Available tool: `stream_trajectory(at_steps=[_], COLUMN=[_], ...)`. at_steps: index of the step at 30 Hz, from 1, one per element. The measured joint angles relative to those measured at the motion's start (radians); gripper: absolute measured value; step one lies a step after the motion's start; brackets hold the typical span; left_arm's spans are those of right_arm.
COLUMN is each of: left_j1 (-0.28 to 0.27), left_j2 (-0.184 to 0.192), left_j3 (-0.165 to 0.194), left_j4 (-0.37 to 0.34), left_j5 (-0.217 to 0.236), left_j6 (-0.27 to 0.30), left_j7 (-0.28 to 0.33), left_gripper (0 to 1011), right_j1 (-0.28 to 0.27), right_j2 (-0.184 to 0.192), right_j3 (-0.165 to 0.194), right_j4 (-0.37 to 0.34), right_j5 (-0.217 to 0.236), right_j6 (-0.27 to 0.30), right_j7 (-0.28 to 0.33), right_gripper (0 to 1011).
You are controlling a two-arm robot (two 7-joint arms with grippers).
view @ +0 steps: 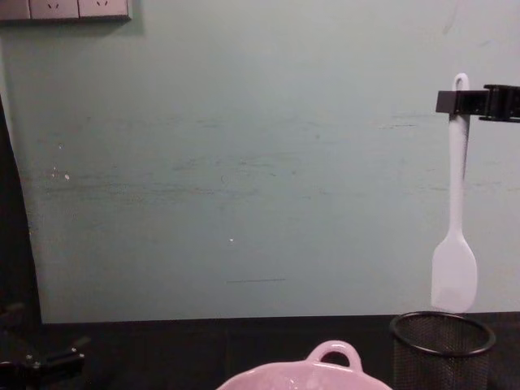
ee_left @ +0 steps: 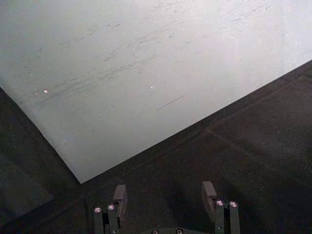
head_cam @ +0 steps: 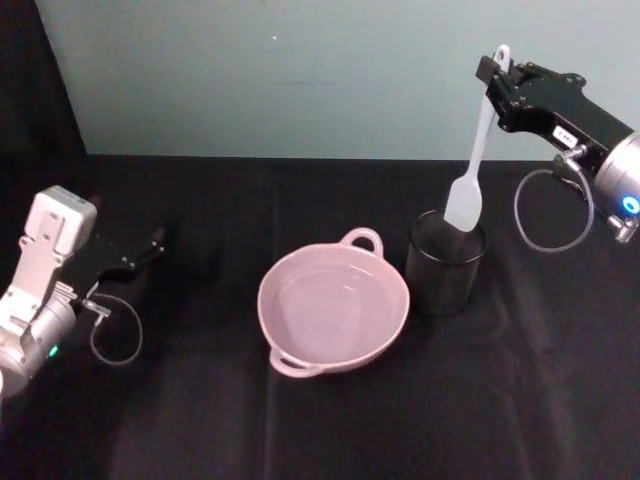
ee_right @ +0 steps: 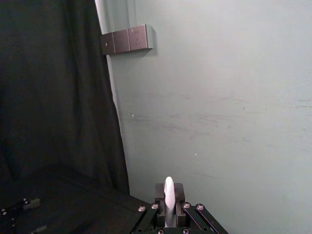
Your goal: Use the one hand to pick up the spoon and stir the clear water in the bowl.
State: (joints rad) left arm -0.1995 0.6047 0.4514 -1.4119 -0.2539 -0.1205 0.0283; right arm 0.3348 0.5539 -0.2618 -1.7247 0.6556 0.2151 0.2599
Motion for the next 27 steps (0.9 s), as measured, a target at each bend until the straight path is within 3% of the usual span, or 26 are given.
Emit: stream_trajectory(at_steps=[27], left_j1=[0.000], left_j2=[0.000], left_j3=[0.000], left_j4=[0.000], left_j5=[0.000], left_j6=[0.000], left_j7=[0.000], left_gripper=[1011], right_j1=[0.001], right_j2=[0.002], right_j3=[-0.002], right_j4=[0.001], right_j5=[0.000], right_j6=[0.001], right_j7=[0.001], right_gripper=[118])
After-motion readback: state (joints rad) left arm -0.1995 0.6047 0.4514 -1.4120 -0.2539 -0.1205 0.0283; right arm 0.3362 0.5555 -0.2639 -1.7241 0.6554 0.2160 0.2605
